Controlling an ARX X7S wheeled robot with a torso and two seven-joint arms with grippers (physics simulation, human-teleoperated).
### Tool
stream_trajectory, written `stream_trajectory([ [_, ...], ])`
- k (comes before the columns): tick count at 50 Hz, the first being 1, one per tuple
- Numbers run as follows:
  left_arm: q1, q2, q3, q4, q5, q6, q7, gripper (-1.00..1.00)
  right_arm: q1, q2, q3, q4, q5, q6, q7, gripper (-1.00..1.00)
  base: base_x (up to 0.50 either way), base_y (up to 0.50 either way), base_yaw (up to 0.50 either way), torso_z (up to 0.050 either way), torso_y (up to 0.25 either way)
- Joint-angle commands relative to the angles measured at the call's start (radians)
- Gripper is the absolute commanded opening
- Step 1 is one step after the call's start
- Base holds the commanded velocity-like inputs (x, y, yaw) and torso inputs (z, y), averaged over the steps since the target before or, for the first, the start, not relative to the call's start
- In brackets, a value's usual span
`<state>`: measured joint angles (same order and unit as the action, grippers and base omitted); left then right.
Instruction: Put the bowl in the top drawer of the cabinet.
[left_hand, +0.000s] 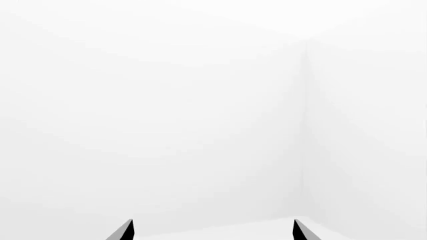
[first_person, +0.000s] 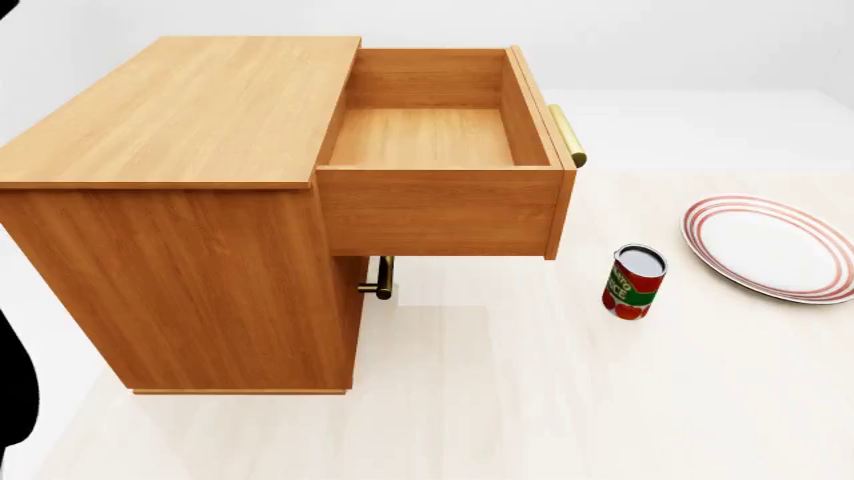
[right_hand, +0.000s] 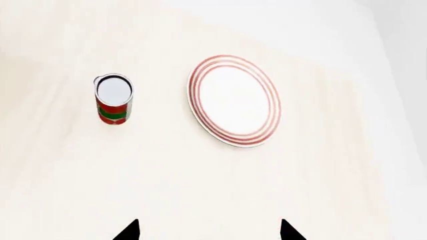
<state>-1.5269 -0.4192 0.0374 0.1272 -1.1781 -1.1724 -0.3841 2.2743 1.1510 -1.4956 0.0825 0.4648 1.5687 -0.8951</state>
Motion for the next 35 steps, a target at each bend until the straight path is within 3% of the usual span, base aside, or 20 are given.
stream_trajectory([
  [1, 0.0, -0.005, -0.003, 0.002, -0.01, 0.004, -0.004, 1.0, -0.125, 0.103, -0.049, -0.083, -0.725, 0.002, -0.675, 1.0, 0.0, 0.0, 0.0, 0.0, 0.0],
  [11, 0.007, -0.012, -0.002, 0.002, -0.014, 0.009, -0.005, 1.0, -0.405, 0.174, 0.14, -0.151, -0.797, 0.002, -0.676, 1.0, 0.0, 0.0, 0.0, 0.0, 0.0],
  [22, 0.014, -0.013, 0.007, -0.004, -0.011, 0.018, 0.0, 1.0, -0.953, 0.216, 0.608, -0.197, -0.89, 0.002, -0.676, 1.0, 0.0, 0.0, 0.0, 0.0, 0.0],
  [29, 0.018, -0.012, 0.012, -0.006, -0.008, 0.027, 0.003, 1.0, -1.249, 0.16, 0.854, -0.204, -1.012, 0.002, -0.676, 1.0, 0.0, 0.0, 0.0, 0.0, 0.0],
  [35, 0.02, -0.013, 0.014, -0.006, -0.008, 0.031, 0.001, 1.0, -1.375, 0.076, 0.94, -0.196, -1.127, 0.002, -0.676, 1.0, 0.0, 0.0, 0.0, 0.0, 0.0],
])
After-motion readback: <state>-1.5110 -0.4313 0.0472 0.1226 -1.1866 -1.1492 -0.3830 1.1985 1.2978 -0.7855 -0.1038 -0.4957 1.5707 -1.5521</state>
